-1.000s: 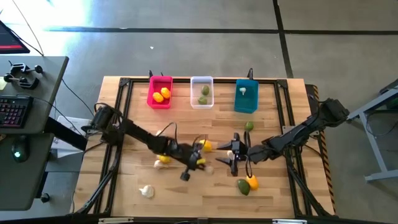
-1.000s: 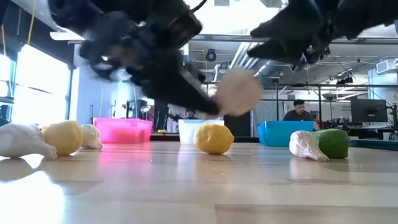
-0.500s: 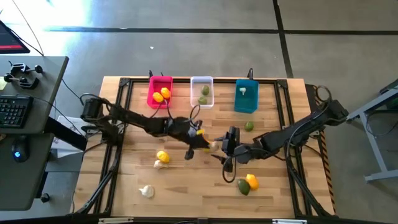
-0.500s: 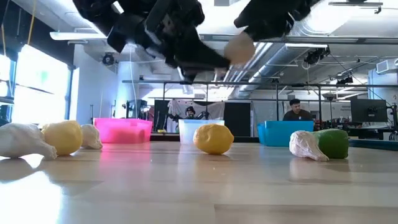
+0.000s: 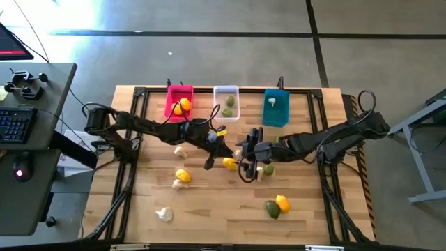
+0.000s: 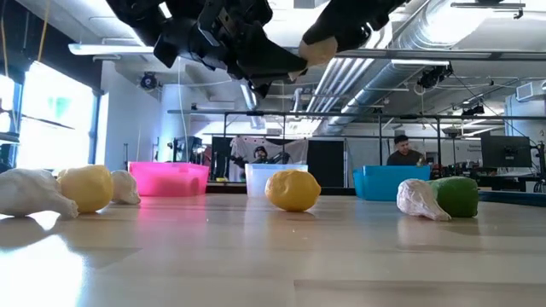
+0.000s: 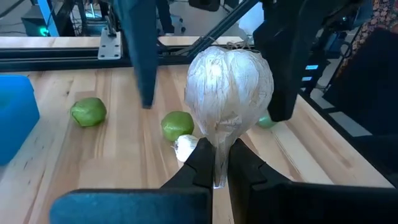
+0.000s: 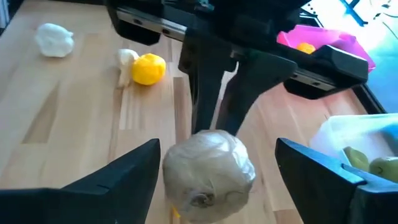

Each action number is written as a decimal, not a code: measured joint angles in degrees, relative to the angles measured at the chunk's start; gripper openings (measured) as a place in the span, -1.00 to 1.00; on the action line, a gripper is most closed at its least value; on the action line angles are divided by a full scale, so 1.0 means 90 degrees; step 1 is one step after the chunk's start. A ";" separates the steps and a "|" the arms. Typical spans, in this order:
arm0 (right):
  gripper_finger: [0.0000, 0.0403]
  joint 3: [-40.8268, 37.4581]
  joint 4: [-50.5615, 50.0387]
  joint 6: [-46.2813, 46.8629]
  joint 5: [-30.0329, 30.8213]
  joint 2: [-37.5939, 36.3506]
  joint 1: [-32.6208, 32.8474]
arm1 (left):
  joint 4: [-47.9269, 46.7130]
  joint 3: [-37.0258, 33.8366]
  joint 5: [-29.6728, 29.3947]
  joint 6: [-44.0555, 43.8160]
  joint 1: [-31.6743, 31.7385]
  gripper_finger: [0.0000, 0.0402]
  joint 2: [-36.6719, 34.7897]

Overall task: Sort produce into baskets
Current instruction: Put the white garlic into the blue bin

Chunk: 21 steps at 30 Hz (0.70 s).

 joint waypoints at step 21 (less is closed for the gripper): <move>-0.46 0.0000 -0.0066 -0.0164 -0.0182 -0.0022 -0.0130 | 0.0095 0.0000 0.0104 -0.0202 0.0031 -0.46 -0.0012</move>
